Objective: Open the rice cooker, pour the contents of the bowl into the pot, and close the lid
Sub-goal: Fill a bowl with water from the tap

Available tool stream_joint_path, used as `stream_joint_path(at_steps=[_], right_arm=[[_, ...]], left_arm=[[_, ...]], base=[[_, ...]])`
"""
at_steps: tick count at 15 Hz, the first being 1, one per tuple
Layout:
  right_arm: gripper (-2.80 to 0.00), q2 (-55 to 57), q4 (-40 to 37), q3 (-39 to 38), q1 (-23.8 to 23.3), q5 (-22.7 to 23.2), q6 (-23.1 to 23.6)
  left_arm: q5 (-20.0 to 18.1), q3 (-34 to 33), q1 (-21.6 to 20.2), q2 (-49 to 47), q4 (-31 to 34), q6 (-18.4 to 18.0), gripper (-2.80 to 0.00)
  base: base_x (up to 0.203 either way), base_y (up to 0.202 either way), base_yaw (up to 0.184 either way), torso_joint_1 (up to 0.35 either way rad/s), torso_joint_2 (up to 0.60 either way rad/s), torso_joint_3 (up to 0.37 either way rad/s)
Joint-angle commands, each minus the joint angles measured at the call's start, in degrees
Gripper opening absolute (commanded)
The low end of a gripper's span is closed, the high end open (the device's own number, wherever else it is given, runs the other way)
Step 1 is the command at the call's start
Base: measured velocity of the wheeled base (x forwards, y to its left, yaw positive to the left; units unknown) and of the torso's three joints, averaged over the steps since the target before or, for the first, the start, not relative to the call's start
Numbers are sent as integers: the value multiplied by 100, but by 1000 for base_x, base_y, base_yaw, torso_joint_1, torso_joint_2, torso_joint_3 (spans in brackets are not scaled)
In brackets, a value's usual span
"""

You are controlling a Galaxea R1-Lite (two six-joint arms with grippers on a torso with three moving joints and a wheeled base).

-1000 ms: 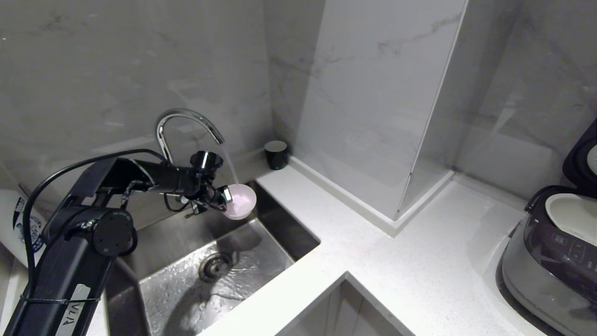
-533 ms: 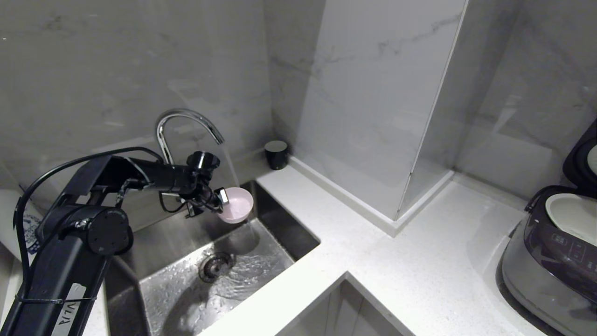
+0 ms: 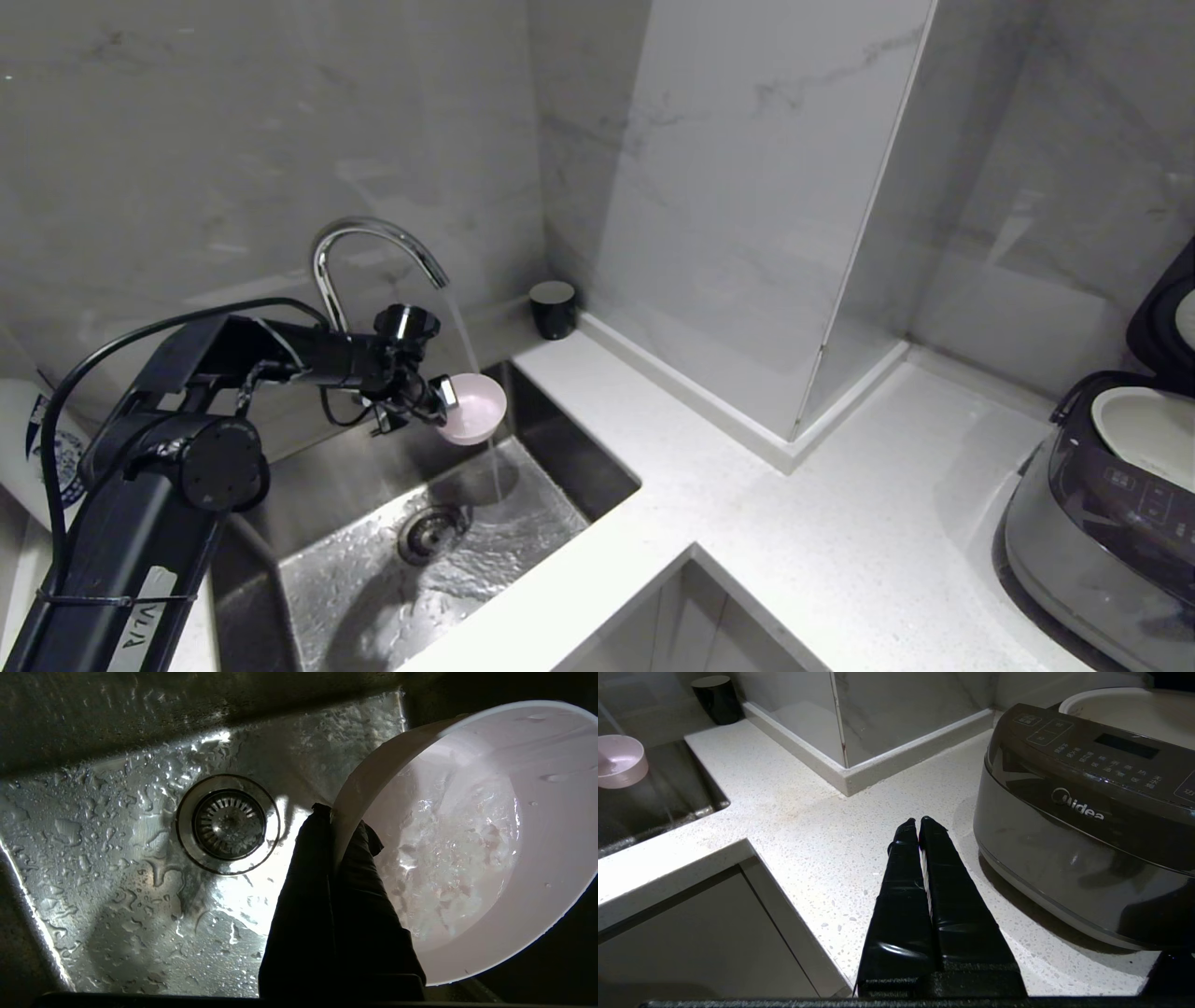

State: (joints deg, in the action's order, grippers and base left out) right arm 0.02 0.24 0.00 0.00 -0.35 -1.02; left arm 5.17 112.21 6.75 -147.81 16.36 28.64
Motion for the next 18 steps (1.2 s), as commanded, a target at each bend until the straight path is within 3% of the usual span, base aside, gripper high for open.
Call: stream_joint_path(at_steps=[1, 18], right_arm=[[-280, -2, 2, 0, 0, 0, 2], [-280, -2, 6, 0, 0, 0, 4]], left_arm=[[1, 2, 1, -11, 8, 19, -280], [19, 2, -25, -90, -133, 221, -280]], base=[[0, 0, 0, 0, 0, 0], [0, 0, 0, 0, 0, 0]])
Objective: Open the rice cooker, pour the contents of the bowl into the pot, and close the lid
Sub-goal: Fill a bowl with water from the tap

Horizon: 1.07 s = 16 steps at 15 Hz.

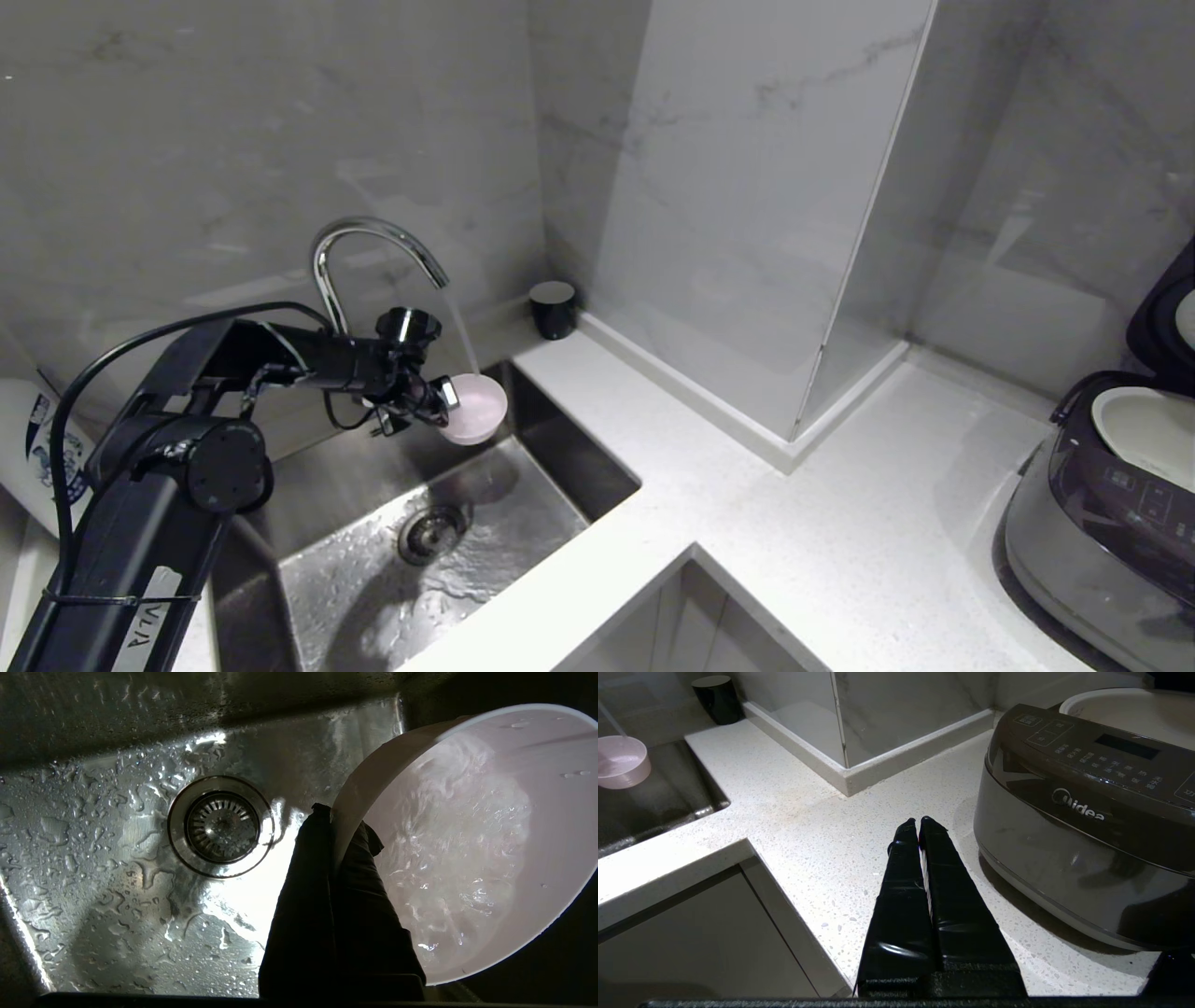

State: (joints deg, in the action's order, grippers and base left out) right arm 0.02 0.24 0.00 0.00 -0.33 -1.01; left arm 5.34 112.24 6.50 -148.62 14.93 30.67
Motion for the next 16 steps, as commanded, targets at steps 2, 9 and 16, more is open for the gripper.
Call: stream_joint_path(at_steps=[2, 9, 16], right_arm=[[-280, -2, 2, 0, 0, -2, -4], [-280, -2, 2, 0, 0, -2, -4], [-280, -2, 2, 0, 0, -2, -2]], left_arm=[[2, 0, 1, 14, 10, 18, -280], [-78, -55, 1, 180, 532, 13, -280], [-944, -93, 92, 637, 1793, -52, -280]], base=[[0, 0, 0, 0, 0, 0], [0, 0, 0, 0, 0, 0], [0, 0, 0, 0, 0, 0]])
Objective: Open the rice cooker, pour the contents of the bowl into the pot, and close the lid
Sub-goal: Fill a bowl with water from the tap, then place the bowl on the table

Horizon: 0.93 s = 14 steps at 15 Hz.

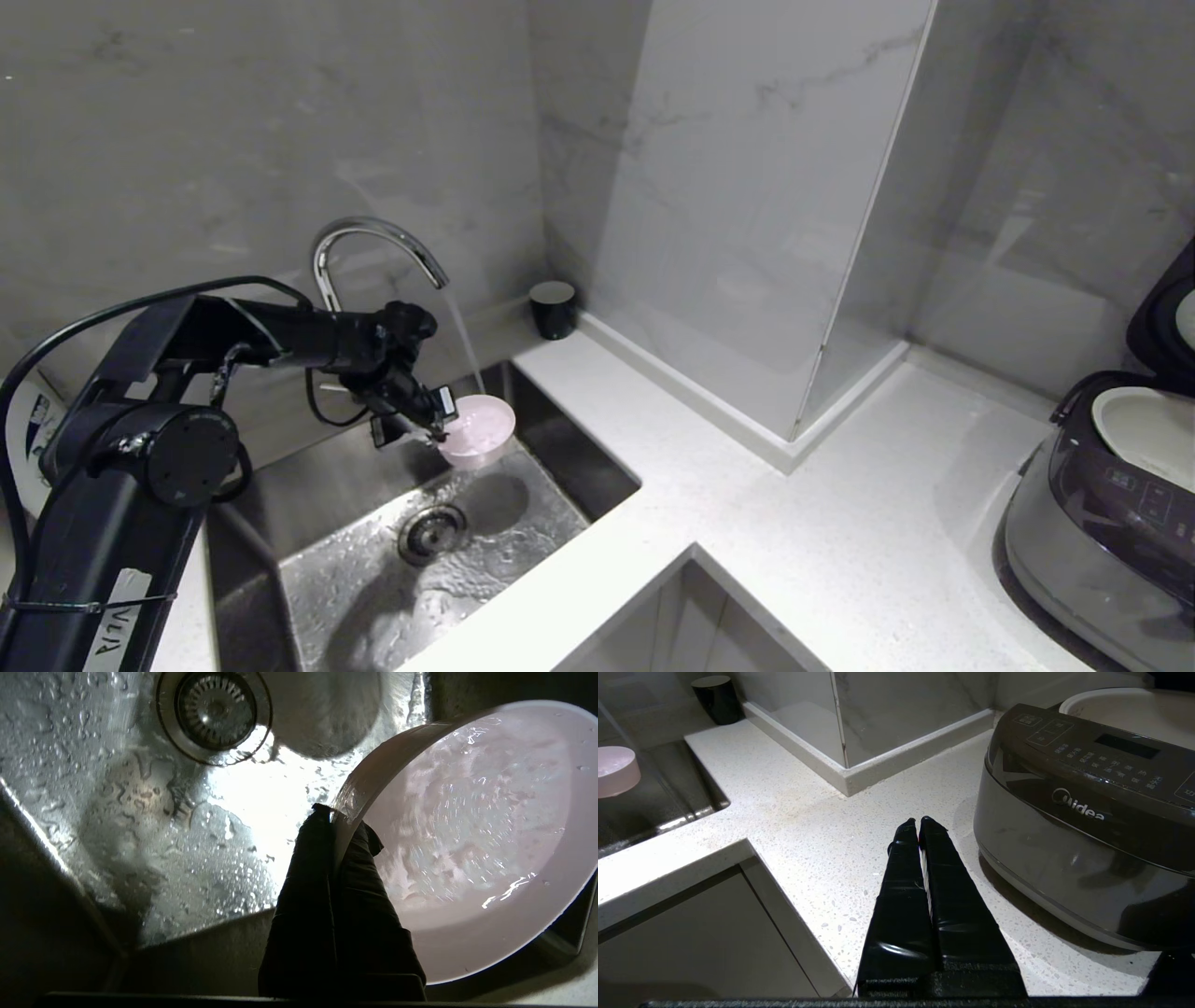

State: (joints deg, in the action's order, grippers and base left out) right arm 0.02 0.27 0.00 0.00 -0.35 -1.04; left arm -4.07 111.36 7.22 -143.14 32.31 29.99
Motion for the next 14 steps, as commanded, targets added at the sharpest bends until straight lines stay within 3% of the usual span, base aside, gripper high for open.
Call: stream_joint_path(at_steps=[1, 14], right_arm=[[-280, -2, 7, 0, 0, 0, -1], [-280, -2, 6, 0, 0, 0, -2]], left_arm=[[2, -9, 93, 125, 199, 21, -280], [36, -9, 1542, 550, 372, 58, -280]], base=[[0, 0, 0, 0, 0, 0], [0, 0, 0, 0, 0, 0]])
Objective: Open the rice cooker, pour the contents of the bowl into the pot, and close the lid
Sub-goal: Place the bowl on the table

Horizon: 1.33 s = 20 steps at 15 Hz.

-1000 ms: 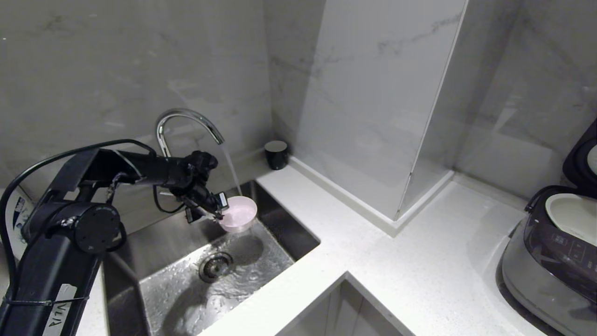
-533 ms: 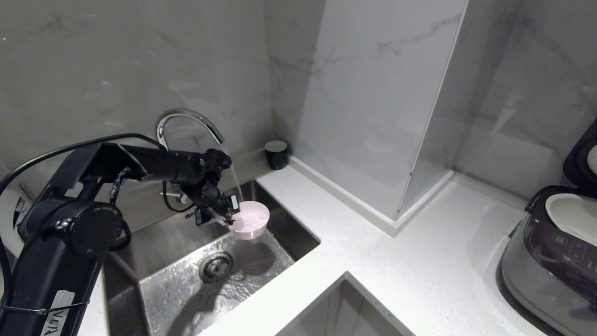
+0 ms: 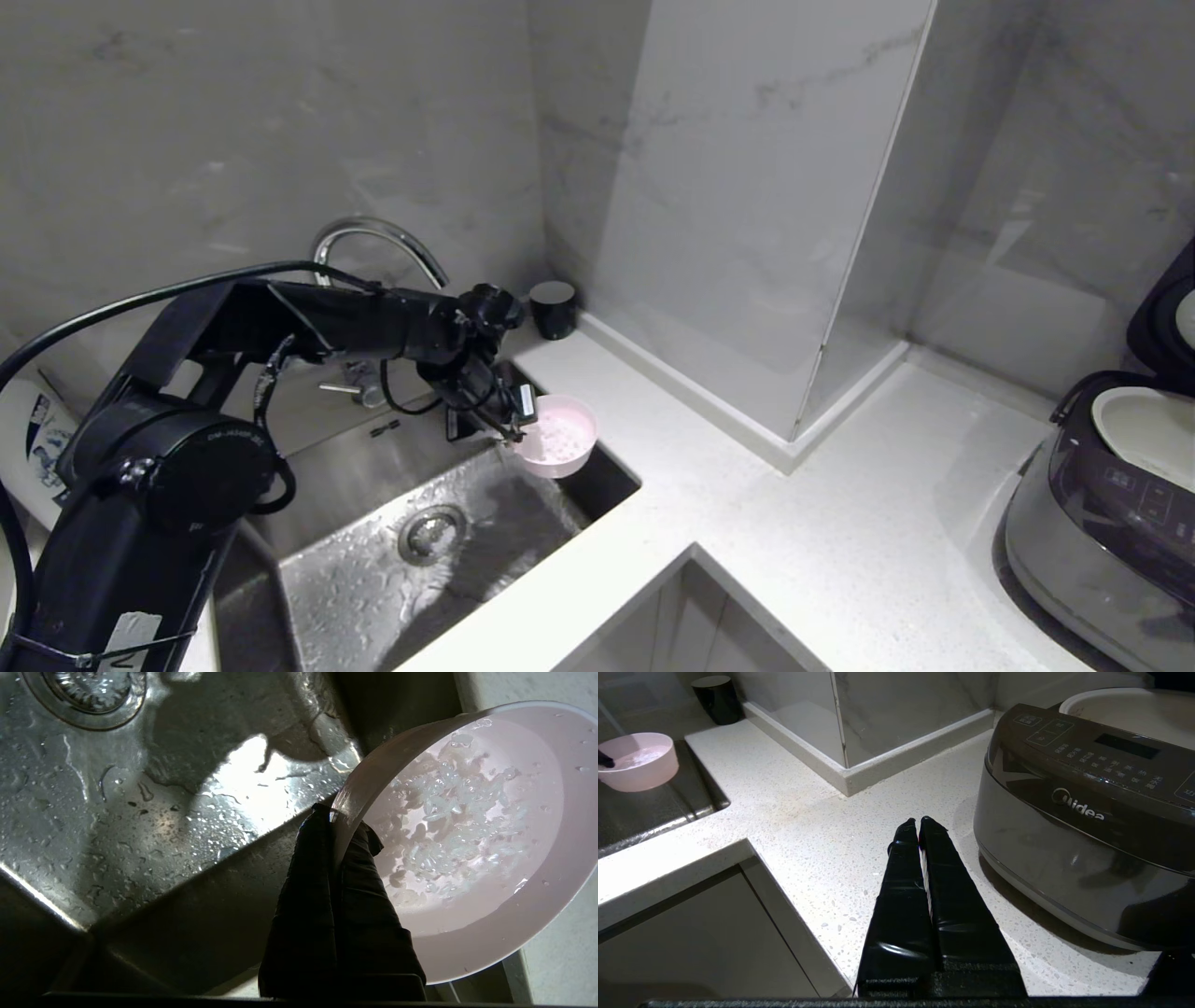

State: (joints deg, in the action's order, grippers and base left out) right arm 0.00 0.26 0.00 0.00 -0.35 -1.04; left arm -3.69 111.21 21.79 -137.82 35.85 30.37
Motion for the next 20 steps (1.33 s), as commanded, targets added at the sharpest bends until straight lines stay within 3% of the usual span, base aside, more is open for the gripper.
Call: stream_joint_path(at_steps=[1, 10, 16, 20], right_arm=[[-280, 0, 1, 0, 0, 0, 7], [-280, 0, 3, 0, 0, 0, -2], [-280, 0, 1, 0, 0, 0, -2], [-280, 0, 1, 0, 0, 0, -2]], left_arm=[[-2, 12, 226, 9, 12, 8, -280], [-16, 74, 1228, -201, -171, 59, -280], [57, 155, 1346, -438, -360, 479, -280], [171, 146, 1420, -483, -351, 488, -280]], base=[[0, 0, 0, 0, 0, 0], [0, 0, 0, 0, 0, 0], [0, 0, 0, 0, 0, 0], [0, 0, 0, 0, 0, 0]])
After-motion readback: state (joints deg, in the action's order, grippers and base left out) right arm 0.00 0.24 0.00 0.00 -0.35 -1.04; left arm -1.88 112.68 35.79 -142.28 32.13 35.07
